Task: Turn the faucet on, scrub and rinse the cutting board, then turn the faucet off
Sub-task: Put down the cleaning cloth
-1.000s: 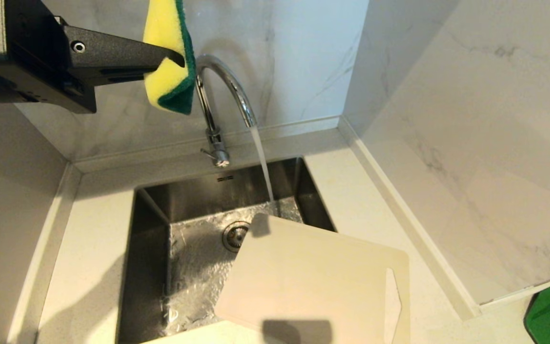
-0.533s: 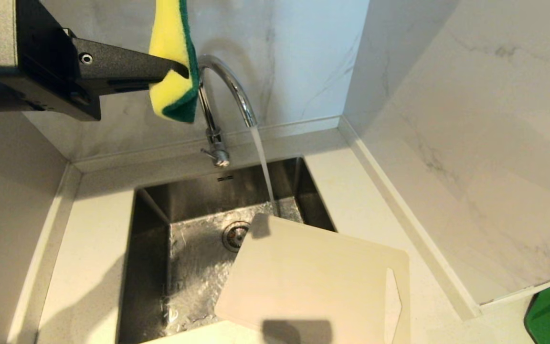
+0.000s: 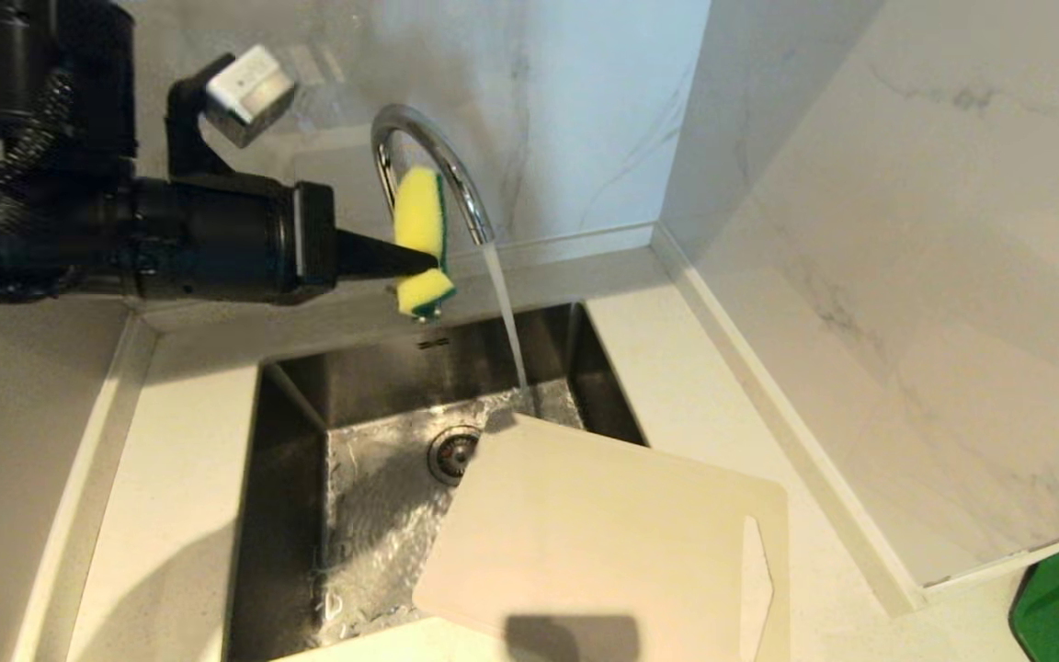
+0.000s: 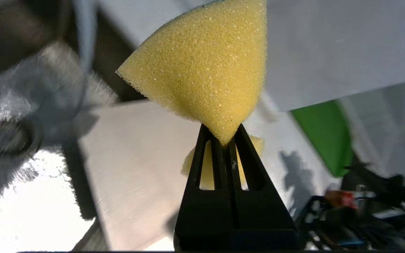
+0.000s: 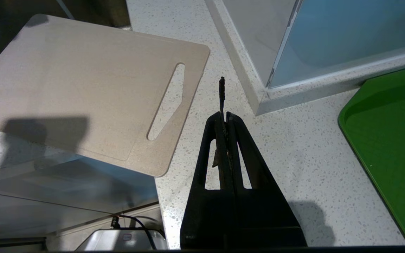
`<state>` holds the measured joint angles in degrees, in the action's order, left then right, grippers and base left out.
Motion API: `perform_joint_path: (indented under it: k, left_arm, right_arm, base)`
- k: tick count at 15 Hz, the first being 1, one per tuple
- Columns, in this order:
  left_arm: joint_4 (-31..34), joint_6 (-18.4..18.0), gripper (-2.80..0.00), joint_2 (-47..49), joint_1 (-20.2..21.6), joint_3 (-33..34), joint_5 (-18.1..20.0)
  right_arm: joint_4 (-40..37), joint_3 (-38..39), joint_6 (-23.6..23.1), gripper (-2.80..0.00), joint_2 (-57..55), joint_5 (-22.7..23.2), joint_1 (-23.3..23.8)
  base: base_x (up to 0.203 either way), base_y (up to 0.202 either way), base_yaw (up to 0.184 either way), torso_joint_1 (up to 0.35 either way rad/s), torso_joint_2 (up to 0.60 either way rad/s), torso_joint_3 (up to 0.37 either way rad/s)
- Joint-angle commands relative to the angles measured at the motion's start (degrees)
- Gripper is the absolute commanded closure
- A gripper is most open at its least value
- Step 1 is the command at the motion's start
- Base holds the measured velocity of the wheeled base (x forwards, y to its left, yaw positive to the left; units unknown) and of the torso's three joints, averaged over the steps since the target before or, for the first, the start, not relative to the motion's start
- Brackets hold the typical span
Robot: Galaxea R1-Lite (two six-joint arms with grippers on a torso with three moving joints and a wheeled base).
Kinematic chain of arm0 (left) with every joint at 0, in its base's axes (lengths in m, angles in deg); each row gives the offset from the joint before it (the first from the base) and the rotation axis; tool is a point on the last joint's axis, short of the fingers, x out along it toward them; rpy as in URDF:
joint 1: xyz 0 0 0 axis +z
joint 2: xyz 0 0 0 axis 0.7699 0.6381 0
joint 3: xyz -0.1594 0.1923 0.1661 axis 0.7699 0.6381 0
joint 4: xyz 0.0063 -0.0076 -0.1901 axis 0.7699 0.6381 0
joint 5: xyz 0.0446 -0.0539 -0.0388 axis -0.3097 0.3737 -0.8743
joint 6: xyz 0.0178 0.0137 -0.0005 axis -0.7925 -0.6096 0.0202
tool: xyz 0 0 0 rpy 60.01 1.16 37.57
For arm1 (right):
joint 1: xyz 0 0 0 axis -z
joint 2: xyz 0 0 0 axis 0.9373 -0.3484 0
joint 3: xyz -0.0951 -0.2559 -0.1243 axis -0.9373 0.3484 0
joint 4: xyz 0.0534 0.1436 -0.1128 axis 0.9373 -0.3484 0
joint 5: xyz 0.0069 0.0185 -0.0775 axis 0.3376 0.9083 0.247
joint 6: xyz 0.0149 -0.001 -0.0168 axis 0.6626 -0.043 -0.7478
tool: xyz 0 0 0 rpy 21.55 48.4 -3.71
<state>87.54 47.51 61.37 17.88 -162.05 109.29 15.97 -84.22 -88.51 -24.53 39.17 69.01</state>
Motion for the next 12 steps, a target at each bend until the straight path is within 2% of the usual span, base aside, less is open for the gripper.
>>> perform_joint_path:
  k: [1,3,5,7,9,11,12]
  left_arm:
    - [5.96,-0.57,0.00,3.36,1.87,-0.69,-1.11]
    - [18.36,-3.76,0.00,3.43,5.93,-2.69,-1.36]
    - [31.71,-9.82,0.00,3.40,11.32,-4.44,-1.44]
    - [40.37,-12.98,0.00,3.36,16.53,-4.81,-1.59]
    - [42.07,-12.99,0.00,4.83,19.48,-4.16,-3.94]
    - [42.12,-11.29,0.00,7.01,20.41,-3.08,-9.70]
    - [42.16,-10.30,0.00,8.51,20.76,-2.87,-13.75]
  right_arm:
    - [0.00,0.09,0.02,0.00,0.14,-0.02,-0.02]
    - [0.00,0.09,0.02,0.00,0.14,-0.02,-0.02]
    - [0.00,0.09,0.02,0.00,0.14,-0.02,-0.02]
    - [0.00,0.09,0.02,0.00,0.14,-0.02,-0.02]
    - [0.00,0.09,0.02,0.00,0.14,-0.02,-0.02]
    - [0.00,0.09,0.02,0.00,0.14,-0.02,-0.02]
    - [0.00,0.09,0.02,0.00,0.14,-0.02,-0.02]
  base:
    - [0.000,0.000,0.000,0.000,0.00,0.000]
    - [0.000,0.000,0.000,0.000,0.00,0.000]
    - [0.000,0.000,0.000,0.000,0.00,0.000]
    - [0.000,0.000,0.000,0.000,0.00,0.000]
    - [0.000,0.000,0.000,0.000,0.00,0.000]
    - [0.000,0.000,0.000,0.000,0.00,0.000]
    - [0.000,0.000,0.000,0.000,0.00,0.000]
